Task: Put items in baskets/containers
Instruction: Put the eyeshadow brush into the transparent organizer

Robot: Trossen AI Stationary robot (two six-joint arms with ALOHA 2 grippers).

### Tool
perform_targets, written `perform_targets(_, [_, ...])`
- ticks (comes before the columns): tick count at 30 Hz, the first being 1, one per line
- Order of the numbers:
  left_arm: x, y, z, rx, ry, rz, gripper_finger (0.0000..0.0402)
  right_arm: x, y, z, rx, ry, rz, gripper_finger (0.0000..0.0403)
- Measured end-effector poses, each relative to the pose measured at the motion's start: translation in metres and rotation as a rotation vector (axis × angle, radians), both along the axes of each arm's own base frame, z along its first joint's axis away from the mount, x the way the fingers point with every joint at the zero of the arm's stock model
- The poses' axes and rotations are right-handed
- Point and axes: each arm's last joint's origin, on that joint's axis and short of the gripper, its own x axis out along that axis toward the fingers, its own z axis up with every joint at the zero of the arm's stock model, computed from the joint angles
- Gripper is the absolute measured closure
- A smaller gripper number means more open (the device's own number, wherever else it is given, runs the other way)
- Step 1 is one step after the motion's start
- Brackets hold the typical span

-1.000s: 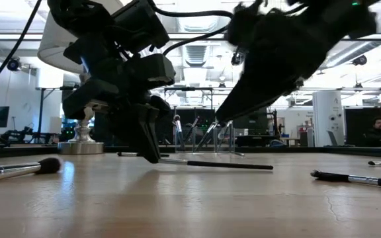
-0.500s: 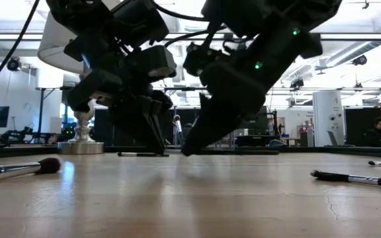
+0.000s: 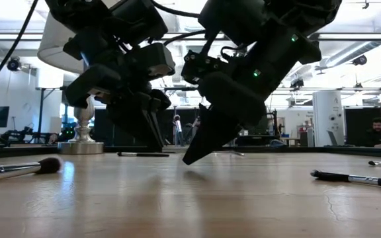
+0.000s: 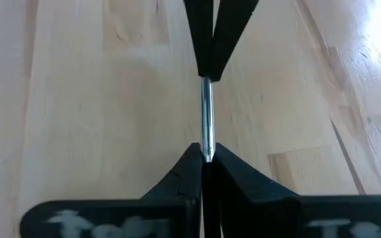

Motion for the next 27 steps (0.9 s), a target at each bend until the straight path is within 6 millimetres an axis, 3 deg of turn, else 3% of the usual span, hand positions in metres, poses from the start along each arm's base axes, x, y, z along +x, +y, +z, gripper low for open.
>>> perform_targets(9, [-0.006,0.001,0.018,-0.027,-0.039,0.051,0.0401,-0.01,-0.002,0.0,-0.052,0.0,0.003,0.0387])
perform_targets(14, [-0.028,0.005,0.037,-0.046,-0.124,0.069,0.0401,-0.029,-0.003,0.01,-0.087,-0.07,-0.008,0.0388])
perform_targets(20, [-0.071,0.011,0.038,-0.147,-0.46,0.093,0.0401,-0.055,-0.012,0.025,-0.124,-0.365,0.018,0.0389])
perform_targets(27, [-0.124,0.019,0.017,-0.268,-0.857,0.097,0.0401,-0.083,-0.054,0.038,-0.27,-0.801,-0.081,0.0389])
